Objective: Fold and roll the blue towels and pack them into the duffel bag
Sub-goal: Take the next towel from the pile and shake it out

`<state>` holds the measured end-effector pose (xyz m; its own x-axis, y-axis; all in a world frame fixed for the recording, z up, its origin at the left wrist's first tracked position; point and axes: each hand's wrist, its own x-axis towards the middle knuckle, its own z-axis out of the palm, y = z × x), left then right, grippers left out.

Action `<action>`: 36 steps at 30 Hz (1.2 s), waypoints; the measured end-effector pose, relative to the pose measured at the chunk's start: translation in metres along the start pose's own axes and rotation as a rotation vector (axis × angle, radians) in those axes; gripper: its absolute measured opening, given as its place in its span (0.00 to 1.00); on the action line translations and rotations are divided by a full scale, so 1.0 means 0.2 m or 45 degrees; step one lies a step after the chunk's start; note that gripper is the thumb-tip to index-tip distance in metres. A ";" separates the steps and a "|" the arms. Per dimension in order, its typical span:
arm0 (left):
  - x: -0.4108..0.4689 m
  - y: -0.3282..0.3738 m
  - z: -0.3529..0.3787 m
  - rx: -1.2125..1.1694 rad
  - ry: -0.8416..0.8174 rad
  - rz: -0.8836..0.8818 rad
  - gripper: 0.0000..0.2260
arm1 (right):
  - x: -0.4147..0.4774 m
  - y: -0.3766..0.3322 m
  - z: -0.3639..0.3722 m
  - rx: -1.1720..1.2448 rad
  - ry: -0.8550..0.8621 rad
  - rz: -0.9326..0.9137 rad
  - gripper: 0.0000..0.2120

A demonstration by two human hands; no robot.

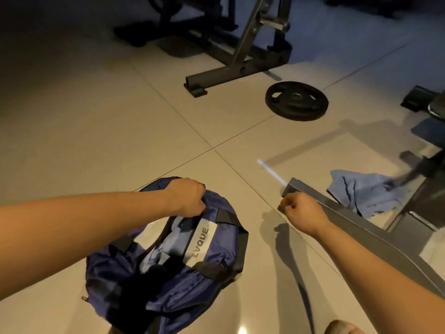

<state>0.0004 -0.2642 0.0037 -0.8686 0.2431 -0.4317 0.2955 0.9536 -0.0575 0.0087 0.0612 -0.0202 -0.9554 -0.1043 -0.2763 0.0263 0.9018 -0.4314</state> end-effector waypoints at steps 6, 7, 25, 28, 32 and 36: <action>0.46 0.55 -0.19 -0.128 0.150 0.165 0.19 | 0.14 0.41 -0.20 -0.186 0.337 0.196 0.13; 0.53 0.66 -0.19 -0.202 0.192 0.199 0.18 | 0.17 0.50 -0.23 -0.204 0.370 0.255 0.15; 1.04 1.53 0.10 0.010 0.308 0.547 0.28 | 0.58 1.36 -0.16 -0.210 0.024 0.610 0.08; 1.02 1.54 0.12 -0.010 0.268 0.521 0.31 | 0.57 1.35 -0.17 -0.257 0.130 0.653 0.18; 1.01 1.52 0.05 -0.163 0.111 0.500 0.34 | 0.46 1.19 -0.36 0.216 0.376 0.544 0.15; 0.84 1.49 -0.18 -0.865 0.281 0.468 0.37 | 0.24 0.82 -0.66 0.886 0.243 0.418 0.05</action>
<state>-0.0712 0.0666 -0.0536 -0.8421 0.5247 -0.1245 0.3333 0.6880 0.6447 -0.0717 0.2597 0.0081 -0.8990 0.2524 -0.3578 0.4335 0.3980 -0.8085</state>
